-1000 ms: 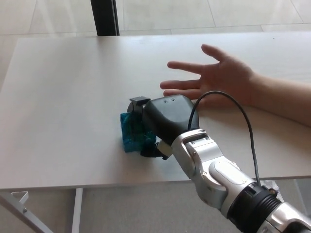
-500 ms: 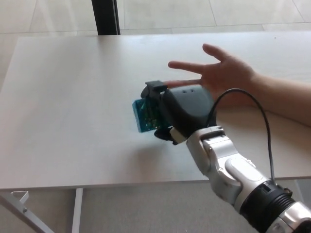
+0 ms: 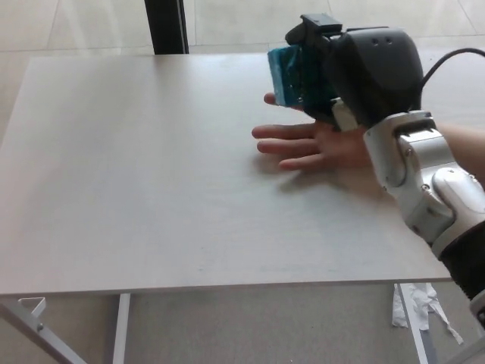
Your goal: The robot uses its right hand to pick up a cube kept in the middle of the desk infront of it and hands it to a person
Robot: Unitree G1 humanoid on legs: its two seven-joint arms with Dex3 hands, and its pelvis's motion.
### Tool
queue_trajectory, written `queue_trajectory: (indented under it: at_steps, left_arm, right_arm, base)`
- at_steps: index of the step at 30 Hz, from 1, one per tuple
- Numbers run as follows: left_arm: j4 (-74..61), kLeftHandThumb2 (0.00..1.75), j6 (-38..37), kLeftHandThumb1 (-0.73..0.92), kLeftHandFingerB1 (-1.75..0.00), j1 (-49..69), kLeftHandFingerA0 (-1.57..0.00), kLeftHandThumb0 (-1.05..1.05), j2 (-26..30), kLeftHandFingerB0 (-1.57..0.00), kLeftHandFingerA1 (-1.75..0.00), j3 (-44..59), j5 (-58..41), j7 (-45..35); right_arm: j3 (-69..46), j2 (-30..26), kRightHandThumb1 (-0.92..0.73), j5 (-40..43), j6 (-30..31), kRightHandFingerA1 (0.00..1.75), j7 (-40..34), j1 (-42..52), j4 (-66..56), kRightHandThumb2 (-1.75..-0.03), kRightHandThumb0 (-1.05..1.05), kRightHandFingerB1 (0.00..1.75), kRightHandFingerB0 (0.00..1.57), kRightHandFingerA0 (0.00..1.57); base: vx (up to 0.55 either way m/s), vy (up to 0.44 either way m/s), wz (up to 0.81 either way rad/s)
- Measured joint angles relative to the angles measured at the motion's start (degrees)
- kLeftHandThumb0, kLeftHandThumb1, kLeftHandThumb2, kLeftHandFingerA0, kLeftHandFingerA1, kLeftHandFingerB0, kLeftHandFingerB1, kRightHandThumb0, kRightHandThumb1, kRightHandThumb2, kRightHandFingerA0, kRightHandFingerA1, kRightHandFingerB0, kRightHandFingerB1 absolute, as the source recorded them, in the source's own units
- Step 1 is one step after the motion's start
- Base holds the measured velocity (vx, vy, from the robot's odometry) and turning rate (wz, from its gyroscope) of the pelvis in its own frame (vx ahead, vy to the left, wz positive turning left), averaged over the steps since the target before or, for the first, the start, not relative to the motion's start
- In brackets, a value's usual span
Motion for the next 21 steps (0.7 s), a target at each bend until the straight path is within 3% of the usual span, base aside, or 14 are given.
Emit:
queue_trajectory:
  at_steps: [2,3,4,5,6,7,9,10,11,13,17,19,20,21]
  left_arm:
    - [0.0,0.70,0.0,0.92,-0.42,0.0,-0.51,-0.81,0.0,-0.47,-0.53,0.0,0.0,0.0]
    - [0.0,1.12,0.0,0.73,-0.55,0.0,-0.51,-0.78,0.0,-0.43,-0.66,0.0,0.0,0.0]
    - [-0.1,0.72,0.0,0.92,-0.42,0.0,-0.54,-0.82,0.0,-0.47,-0.60,-0.1,0.1,0.0]
    - [-0.1,0.72,-0.1,0.92,-0.42,-0.1,-0.54,-0.82,0.0,-0.47,-0.60,-0.2,0.1,0.0]
    - [-0.1,0.92,-0.1,0.76,-0.48,-0.2,-0.53,-0.86,0.0,-0.44,-0.62,-0.3,0.1,0.0]
    - [-0.1,0.69,-0.2,0.92,-0.41,-0.3,-0.67,-0.82,0.0,-0.49,-0.77,-0.3,0.1,0.0]
    - [0.0,0.70,-0.3,0.92,-0.41,-0.4,-0.58,-0.81,0.0,-0.48,-0.67,-0.2,0.1,0.0]
    - [0.0,0.70,-0.3,0.92,-0.43,-0.4,-0.51,-0.81,0.0,-0.47,-0.58,-0.1,0.1,0.0]
    - [-0.1,0.69,-0.4,0.92,-0.41,-0.2,-0.51,-0.81,0.0,-0.47,-0.54,0.1,0.0,-0.1]
    - [-0.2,0.70,-0.5,0.92,-0.41,-0.2,-0.54,-0.82,0.0,-0.49,-0.56,0.3,0.0,-0.2]
    - [-0.1,0.71,-0.5,0.92,-0.41,-0.6,-0.53,-0.82,0.0,-0.49,-0.55,0.0,0.1,-0.2]
    - [0.0,0.71,-0.5,0.92,-0.41,-0.7,-0.56,-0.82,0.0,-0.52,-0.57,-0.1,0.1,-0.1]
    - [0.0,0.71,-0.5,0.92,-0.42,-0.7,-0.72,-0.84,-0.1,-0.52,-0.94,-0.1,0.1,-0.1]
    - [0.1,0.69,-0.5,0.92,-0.42,-0.7,-0.64,-0.83,-0.1,-0.52,-0.81,-0.2,0.1,-0.1]
  right_arm:
    - [0.0,-1.2,-0.59,0.2,-0.2,1.64,0.6,-0.2,1.3,-0.64,-0.35,0.76,0.90,0.87]
    - [0.0,-1.6,-0.63,0.2,-0.2,1.65,0.9,-0.3,1.8,-0.60,-0.38,0.66,0.92,0.97]
    - [0.2,-2.0,-0.58,0.2,-0.4,1.66,1.1,-0.6,2.8,-0.63,-0.40,0.63,0.92,0.97]
    - [0.3,-2.3,-0.58,0.2,-0.6,1.66,1.2,-0.8,3.7,-0.63,-0.40,0.63,0.92,0.97]
    - [0.5,-2.5,-0.59,0.2,-0.7,1.64,1.2,-0.8,4.4,-0.63,-0.42,0.64,0.90,0.95]
    - [0.6,-2.7,-0.62,0.2,-0.9,1.61,1.3,-0.8,5.0,-0.59,-0.43,0.61,0.88,0.93]
    - [0.9,-2.7,-0.60,0.2,-0.9,1.59,1.7,-0.8,6.1,-0.58,-0.44,0.58,0.89,0.94]
    - [1.1,-2.7,-0.57,0.2,-1.0,1.61,1.9,-0.8,6.8,-0.62,-0.45,0.66,0.89,0.91]
    - [1.4,-2.7,-0.66,0.2,-1.0,1.66,1.9,-0.8,7.6,-0.59,-0.46,1.08,0.84,0.84]
    - [2.2,-2.5,-0.66,0.0,-0.8,1.69,1.8,-0.8,9.5,-0.60,-0.46,1.11,0.83,0.84]
    - [3.4,-1.7,-0.64,-0.2,-0.9,1.71,1.3,-0.9,13.3,-0.62,-0.44,1.04,0.83,0.86]
    - [3.8,-1.2,-0.62,-0.2,-1.1,1.70,0.9,-1.3,15.1,-0.62,-0.39,0.87,0.83,0.88]
    - [4.0,-1.0,-0.58,-0.2,-1.1,1.65,0.8,-1.5,15.7,-0.63,-0.37,0.65,0.83,0.90]
    - [4.3,-0.8,-0.60,-0.3,-1.1,1.64,0.8,-1.8,16.1,-0.58,-0.35,0.62,0.79,0.92]
  base:
    - [0.00,0.000,0.00]
    - [0.00,0.000,0.00]
    - [0.00,0.000,0.00]
    - [0.00,0.000,0.00]
    - [0.00,0.000,0.00]
    - [0.00,0.000,0.00]
    - [0.00,0.000,0.00]
    - [0.00,0.000,0.00]
    - [0.00,0.000,0.00]
    - [0.00,0.000,0.00]
    - [0.00,0.000,0.00]
    - [0.00,0.000,0.00]
    - [0.00,0.000,0.00]
    - [0.00,0.000,0.00]
